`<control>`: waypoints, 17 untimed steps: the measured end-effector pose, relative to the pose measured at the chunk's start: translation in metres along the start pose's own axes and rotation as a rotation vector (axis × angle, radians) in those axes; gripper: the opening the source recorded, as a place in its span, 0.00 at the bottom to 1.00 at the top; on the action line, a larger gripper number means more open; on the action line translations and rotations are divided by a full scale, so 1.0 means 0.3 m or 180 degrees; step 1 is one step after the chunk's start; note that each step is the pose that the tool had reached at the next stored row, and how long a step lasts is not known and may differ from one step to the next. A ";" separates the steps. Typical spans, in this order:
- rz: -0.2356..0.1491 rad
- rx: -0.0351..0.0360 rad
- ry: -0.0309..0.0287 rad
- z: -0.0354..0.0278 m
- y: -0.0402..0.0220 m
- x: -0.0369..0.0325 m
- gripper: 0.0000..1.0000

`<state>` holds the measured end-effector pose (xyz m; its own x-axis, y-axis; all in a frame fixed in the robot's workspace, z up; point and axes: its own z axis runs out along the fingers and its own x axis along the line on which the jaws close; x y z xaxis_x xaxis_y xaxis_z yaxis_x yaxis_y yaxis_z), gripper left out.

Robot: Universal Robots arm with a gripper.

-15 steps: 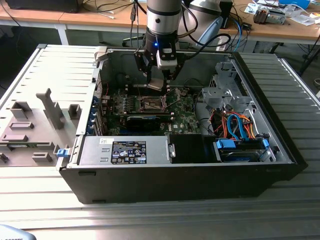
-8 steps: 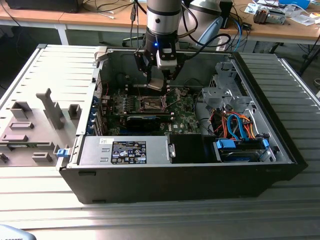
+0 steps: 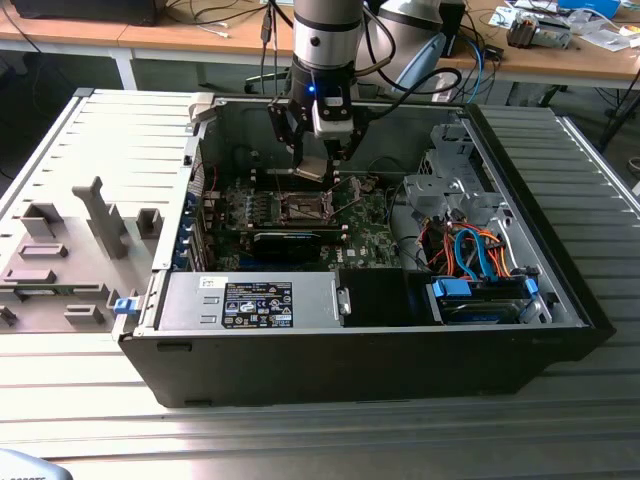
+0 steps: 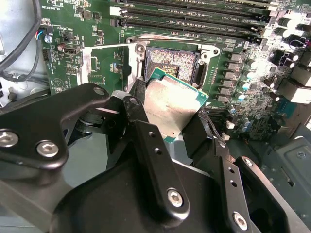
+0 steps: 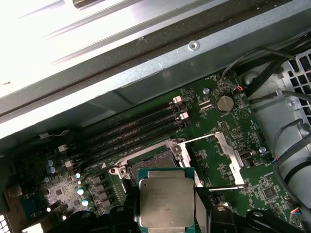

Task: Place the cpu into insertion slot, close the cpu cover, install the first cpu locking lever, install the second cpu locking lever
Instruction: 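Place the cpu into insertion slot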

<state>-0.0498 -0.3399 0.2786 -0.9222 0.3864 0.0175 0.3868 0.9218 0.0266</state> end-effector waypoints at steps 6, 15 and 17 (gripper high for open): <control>0.0029 -0.0001 -0.0001 0.000 0.000 0.000 0.55; 0.0067 -0.0001 -0.0002 0.001 0.000 0.000 0.55; 0.0072 -0.0001 -0.0002 0.001 0.000 0.000 0.55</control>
<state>-0.0498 -0.3399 0.2784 -0.9132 0.4072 0.0175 0.4075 0.9128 0.0267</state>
